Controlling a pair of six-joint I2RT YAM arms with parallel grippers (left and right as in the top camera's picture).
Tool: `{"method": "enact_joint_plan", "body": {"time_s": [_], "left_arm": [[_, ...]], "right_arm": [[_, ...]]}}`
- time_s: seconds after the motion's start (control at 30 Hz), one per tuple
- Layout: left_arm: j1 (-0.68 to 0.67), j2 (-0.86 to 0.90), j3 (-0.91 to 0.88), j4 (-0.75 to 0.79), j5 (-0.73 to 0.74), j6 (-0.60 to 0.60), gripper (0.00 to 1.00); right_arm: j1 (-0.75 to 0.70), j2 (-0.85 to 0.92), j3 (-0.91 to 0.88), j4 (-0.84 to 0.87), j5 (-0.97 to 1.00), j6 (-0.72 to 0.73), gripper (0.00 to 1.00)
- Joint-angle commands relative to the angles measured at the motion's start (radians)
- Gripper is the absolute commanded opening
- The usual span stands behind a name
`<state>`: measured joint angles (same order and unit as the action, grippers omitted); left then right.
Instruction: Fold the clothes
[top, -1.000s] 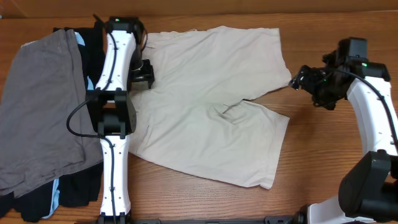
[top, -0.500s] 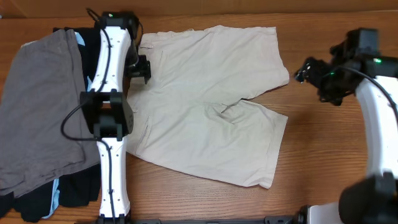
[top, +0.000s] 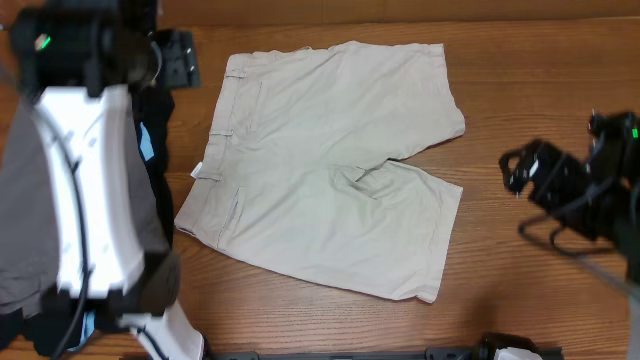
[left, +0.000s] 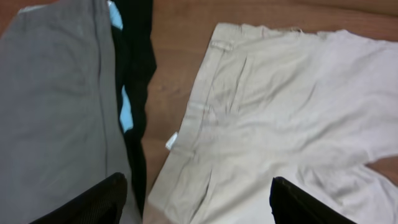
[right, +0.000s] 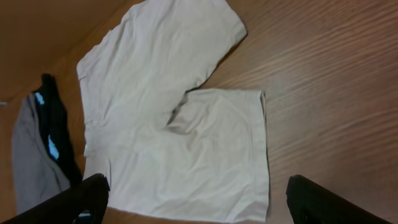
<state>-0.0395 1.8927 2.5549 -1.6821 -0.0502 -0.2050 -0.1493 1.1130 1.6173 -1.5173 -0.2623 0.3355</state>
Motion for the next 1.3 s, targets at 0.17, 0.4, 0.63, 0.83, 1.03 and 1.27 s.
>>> {"method": "enact_joint_plan", "body": {"time_s": [0.17, 0.4, 0.63, 0.83, 1.03, 1.27], "left_arm": [[-0.007, -0.287, -0.484, 0.001, -0.101, -0.182, 0.72], [-0.004, -0.425, -0.935, 0.193, -0.171, -0.489, 0.67], [0.021, -0.441, -1.354, 0.477, -0.134, -0.835, 0.82], [0.03, -0.44, -1.616, 0.761, -0.117, -0.903, 0.83], [0.07, -0.44, -1.783, 0.983, -0.118, -0.902, 0.8], [0.129, -0.439, -1.893, 1.171, -0.117, -0.902, 0.66]], "right_arm": [[0.127, -0.105, -0.085, -0.108, 0.089, 0.16, 0.95], [0.303, -0.08, -0.354, -0.032, 0.16, 0.351, 1.0], [0.475, 0.01, -0.53, 0.152, 0.137, 0.353, 1.0], [0.523, 0.101, -0.567, 0.24, 0.1, 0.354, 1.0], [0.522, 0.146, -0.57, 0.242, 0.101, 0.353, 0.99], [0.523, 0.147, -0.571, 0.241, 0.101, 0.354, 0.9]]}}
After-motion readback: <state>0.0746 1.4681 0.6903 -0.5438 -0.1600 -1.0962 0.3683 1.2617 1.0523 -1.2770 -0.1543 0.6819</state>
